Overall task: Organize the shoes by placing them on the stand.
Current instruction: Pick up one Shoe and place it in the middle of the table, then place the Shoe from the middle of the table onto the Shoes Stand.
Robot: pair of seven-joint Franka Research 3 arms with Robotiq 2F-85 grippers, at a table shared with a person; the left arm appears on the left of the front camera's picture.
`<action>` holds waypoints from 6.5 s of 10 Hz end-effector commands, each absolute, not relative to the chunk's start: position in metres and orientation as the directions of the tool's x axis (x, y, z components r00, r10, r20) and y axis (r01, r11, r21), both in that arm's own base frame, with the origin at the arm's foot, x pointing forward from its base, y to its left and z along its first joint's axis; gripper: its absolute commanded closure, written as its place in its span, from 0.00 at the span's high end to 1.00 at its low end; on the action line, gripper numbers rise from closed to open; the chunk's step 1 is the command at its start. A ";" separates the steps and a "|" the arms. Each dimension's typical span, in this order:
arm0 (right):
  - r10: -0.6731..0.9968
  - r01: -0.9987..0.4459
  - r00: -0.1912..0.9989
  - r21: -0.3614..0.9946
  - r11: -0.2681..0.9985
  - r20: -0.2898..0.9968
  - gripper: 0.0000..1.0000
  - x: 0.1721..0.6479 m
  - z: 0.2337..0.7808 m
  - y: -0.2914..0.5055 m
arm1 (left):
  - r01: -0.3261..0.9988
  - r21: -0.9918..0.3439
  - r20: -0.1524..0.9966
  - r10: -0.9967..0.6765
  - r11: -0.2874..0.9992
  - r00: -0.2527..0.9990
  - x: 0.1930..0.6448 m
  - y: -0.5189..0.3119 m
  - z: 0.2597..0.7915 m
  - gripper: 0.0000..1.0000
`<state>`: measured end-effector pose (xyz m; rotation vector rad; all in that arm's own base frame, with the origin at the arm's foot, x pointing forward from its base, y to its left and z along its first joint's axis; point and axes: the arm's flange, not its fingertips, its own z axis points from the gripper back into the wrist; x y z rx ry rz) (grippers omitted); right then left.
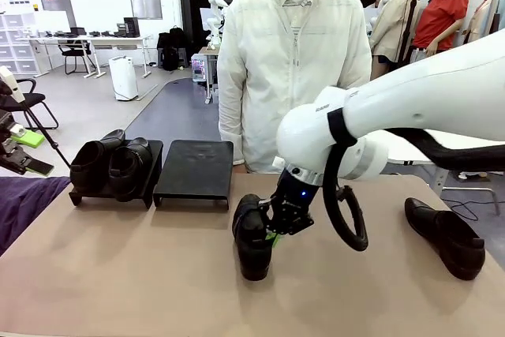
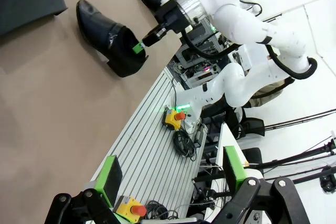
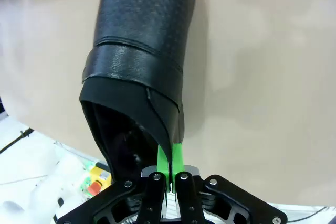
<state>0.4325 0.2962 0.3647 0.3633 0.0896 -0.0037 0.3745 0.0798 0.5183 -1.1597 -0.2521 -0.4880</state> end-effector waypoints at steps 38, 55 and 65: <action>0.128 -0.120 0.990 0.788 0.604 0.053 1.00 0.334 0.534 -0.118 | 0.319 -0.570 -0.144 -0.474 0.757 0.869 0.440 -0.291 0.503 1.00; 0.128 -0.120 0.990 0.788 0.604 0.053 1.00 0.334 0.534 -0.118 | 0.120 -0.259 0.056 -0.109 0.958 0.992 0.431 -0.446 0.387 0.98; 0.128 -0.120 0.990 0.788 0.604 0.053 1.00 0.334 0.534 -0.118 | 0.050 -0.142 0.067 -0.041 0.989 0.997 0.445 -0.451 0.360 0.00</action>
